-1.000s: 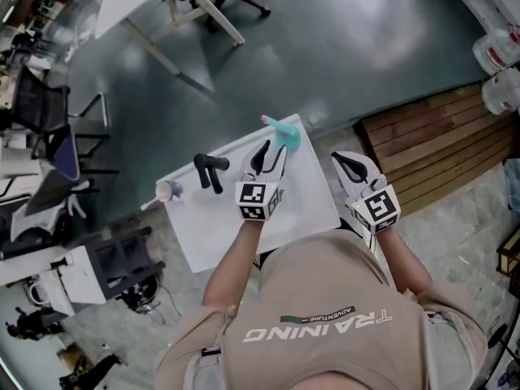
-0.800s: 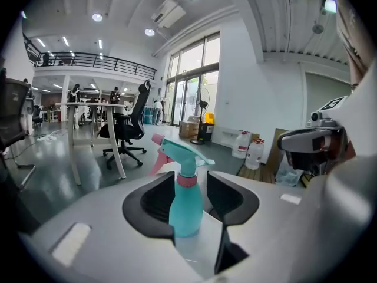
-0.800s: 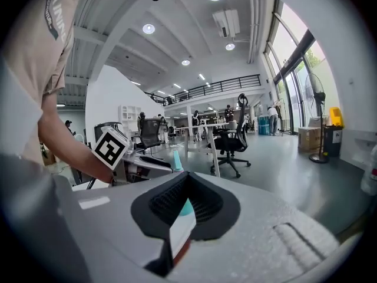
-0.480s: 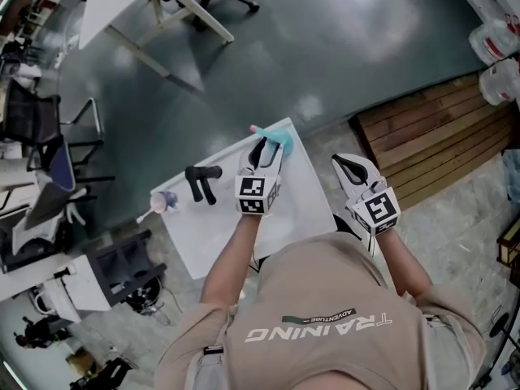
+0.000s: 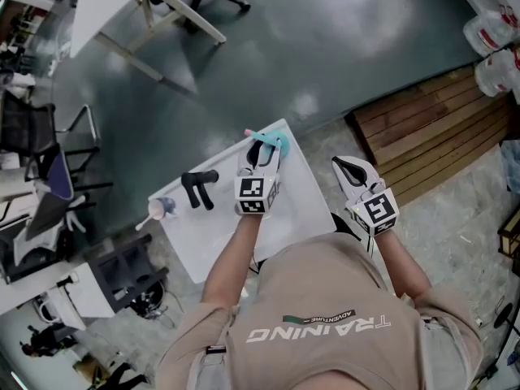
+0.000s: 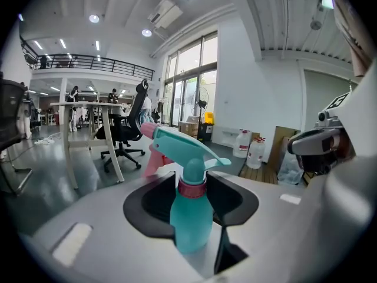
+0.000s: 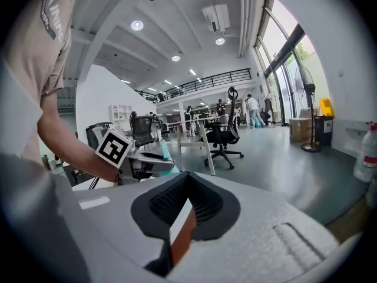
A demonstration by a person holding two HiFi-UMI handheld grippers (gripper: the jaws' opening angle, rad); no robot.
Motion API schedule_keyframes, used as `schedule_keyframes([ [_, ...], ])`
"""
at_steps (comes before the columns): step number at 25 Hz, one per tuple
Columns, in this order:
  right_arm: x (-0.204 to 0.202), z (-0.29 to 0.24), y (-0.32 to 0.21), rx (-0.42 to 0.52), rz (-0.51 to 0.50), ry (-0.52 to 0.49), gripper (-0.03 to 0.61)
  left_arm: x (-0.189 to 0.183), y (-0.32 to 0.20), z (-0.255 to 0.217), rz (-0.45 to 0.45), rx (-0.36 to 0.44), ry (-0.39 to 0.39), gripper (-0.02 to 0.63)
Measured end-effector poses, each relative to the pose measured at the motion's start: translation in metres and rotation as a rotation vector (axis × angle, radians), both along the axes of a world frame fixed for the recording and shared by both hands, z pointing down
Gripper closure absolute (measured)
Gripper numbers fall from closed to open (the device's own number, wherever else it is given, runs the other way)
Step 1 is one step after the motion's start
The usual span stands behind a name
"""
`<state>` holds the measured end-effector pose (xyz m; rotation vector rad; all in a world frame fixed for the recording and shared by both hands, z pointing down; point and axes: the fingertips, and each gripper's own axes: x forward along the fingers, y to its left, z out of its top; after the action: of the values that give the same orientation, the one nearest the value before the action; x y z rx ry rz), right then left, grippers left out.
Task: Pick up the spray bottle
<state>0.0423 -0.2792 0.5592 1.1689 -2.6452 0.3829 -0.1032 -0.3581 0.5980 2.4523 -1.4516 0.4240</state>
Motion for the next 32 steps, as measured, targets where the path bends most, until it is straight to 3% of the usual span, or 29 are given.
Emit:
schedule_keyframes([
  [18, -0.01, -0.003, 0.013, 0.002, -0.018, 0.007, 0.577, -0.018, 0.013, -0.027, -0.036, 0.092, -0.009, 0.466],
  [32, -0.06, -0.023, 0.029, 0.037, -0.099, 0.009, 0.577, -0.057, 0.086, -0.074, -0.081, 0.127, 0.053, 0.466],
])
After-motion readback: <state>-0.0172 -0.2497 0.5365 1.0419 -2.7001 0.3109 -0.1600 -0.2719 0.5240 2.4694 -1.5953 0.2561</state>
